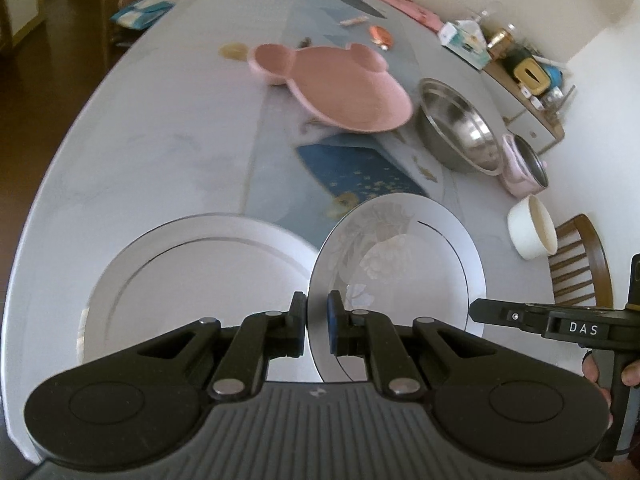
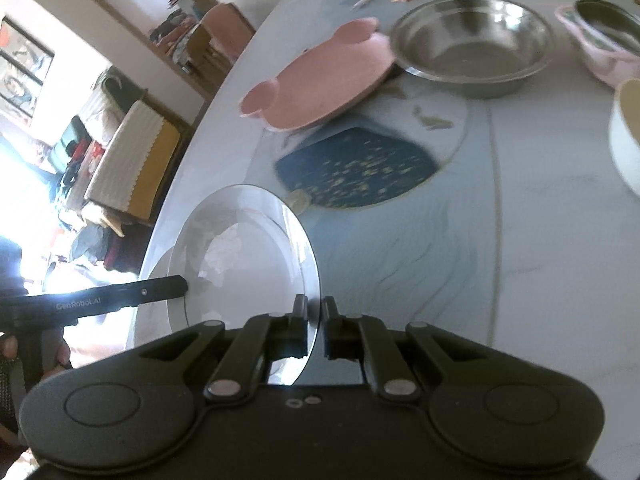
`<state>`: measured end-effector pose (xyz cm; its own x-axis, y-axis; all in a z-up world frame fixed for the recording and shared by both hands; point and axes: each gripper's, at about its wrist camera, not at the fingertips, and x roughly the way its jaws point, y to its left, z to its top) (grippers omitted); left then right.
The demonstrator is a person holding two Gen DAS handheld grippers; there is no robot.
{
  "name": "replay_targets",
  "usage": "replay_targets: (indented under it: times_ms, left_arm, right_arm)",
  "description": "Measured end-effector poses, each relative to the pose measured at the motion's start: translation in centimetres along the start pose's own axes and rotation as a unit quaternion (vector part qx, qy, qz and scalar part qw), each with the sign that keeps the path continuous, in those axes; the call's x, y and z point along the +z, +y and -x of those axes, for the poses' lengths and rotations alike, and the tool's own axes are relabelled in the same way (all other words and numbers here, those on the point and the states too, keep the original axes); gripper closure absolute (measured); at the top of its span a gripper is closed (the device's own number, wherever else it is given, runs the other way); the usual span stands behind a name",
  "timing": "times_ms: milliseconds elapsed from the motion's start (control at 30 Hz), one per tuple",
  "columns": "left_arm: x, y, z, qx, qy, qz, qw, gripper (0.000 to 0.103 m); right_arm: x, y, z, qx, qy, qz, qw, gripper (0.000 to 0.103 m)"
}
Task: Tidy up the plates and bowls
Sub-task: 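Lift the small white plate with both grippers and carry it over the large plate, then lower the small plate onto the large white plate and open both grippers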
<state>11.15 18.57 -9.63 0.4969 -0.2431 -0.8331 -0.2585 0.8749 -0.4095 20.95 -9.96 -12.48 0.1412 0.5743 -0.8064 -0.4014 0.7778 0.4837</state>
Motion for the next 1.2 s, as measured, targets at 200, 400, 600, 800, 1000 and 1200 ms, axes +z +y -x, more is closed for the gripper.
replay_targets:
  times_ms: [200,400,600,800,1000,1200]
  left_arm:
    - [-1.4,3.4,0.8,0.004,0.002,0.025,0.9997,0.093]
    - [-2.2,6.3,0.9,0.000,0.006,0.040,0.9992,0.093]
    - [-2.5,8.2,0.5,-0.002,0.009,0.045,0.9990,0.093]
    - [-2.5,8.8,0.2,-0.004,0.011,0.041,0.9991,0.093]
    - [-2.3,9.3,-0.2,-0.007,0.016,0.036,0.9992,0.093]
    - [-2.2,9.5,-0.4,-0.009,0.018,0.030,0.9993,0.093]
  right_arm:
    - [-0.7,2.6,-2.1,0.001,0.020,0.015,1.000,0.096]
    - [-1.2,4.5,-3.9,-0.005,0.036,0.018,0.999,0.096]
    - [-1.7,5.9,-5.2,-0.017,0.044,0.022,0.999,0.096]
    - [-2.0,6.5,-5.7,-0.027,0.043,0.019,0.999,0.096]
    - [-2.2,7.0,-5.9,-0.036,0.042,0.015,0.998,0.096]
    - [-2.3,7.1,-6.1,-0.040,0.043,0.012,0.998,0.096]
